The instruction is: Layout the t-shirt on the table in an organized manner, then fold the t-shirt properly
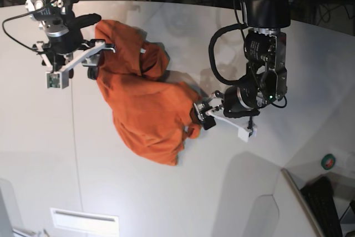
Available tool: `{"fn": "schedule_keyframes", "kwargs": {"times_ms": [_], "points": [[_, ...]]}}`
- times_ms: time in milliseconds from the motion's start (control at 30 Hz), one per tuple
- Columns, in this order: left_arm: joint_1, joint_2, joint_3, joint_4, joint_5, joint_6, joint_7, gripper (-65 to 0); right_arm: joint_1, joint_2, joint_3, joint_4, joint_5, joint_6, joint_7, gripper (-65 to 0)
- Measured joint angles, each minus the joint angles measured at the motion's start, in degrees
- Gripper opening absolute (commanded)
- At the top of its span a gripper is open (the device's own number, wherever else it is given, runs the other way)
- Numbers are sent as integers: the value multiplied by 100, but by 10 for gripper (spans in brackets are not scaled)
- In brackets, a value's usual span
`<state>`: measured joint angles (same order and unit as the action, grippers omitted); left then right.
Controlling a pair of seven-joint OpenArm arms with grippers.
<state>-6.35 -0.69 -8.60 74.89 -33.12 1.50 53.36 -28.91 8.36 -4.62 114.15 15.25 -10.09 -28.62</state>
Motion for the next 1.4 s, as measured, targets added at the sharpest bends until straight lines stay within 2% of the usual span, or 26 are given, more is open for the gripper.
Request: {"fn": "schedule_keyframes", "kwargs": {"times_ms": [100, 200, 233, 333, 433, 500, 567, 667, 800, 900, 967, 1033, 1100, 1200, 1300, 1400], "points": [[83, -96, -254, 74, -114, -72, -4, -12, 46, 24, -232, -52, -15, 0, 4, -311], [382, -435, -868, 83, -52, -157, -11, -12, 42, -57, -328, -144, 22, 0, -4, -315], [525, -597, -1115, 68, 39, -332, -37, -12, 46, -66, -328, -179, 17, 0, -4, -315], [955, -997, -1965, 52, 109, -1189, -28, -12, 122, -79, -341, -247, -4, 0, -9, -315], [1215, -1071, -2780, 72, -4, -2092, -24, -12, 240, -70, -330, -426, -20, -2, 9, -315], [1368, -1126, -3161, 70, -35, -2470, -7, -12, 317, -70, -326, -581, -15, -2, -2, -315], [1539, -1180, -3451, 76, 15, -2487, -7, -12, 393, -66, -326, -730, -24, -2, 4, -315], [1720, -1180, -3523, 356, 74, -2476, 26, -12, 525, -85, -334, -1043, -13, 2, 15, -315], [1631, -1038, -3482, 625, -37, -2553, 0, -12, 551, -66, -352, -1316, -20, -15, -7, -315], [1580, -831, -3314, 636, 46, -2483, 15, -12, 555, -76, -354, -1327, -9, -15, 0, -335], [1554, -780, -2706, 632, 109, -2186, 92, -12, 568, -81, -363, -1327, -9, -20, 9, -414], [1414, -616, -2044, 706, -26, -1622, 76, -12, 549, -68, -363, -1329, -11, -20, -4, -513], [1250, -374, -1541, 892, -9, -1202, 4, -12, 553, -68, -345, -1329, -2, -22, 0, -569], [922, 17, -927, 872, 2, -1016, 55, -12, 549, -61, -341, -1329, -20, -20, 2, -548], [531, 330, -597, 586, -39, -1025, 37, -12, 553, -63, -352, -1329, -20, -17, -13, -476], [26, 551, -437, -44, -20, -1003, 20, -12, 577, -61, -354, -1329, -17, -17, -463, -423]]}}
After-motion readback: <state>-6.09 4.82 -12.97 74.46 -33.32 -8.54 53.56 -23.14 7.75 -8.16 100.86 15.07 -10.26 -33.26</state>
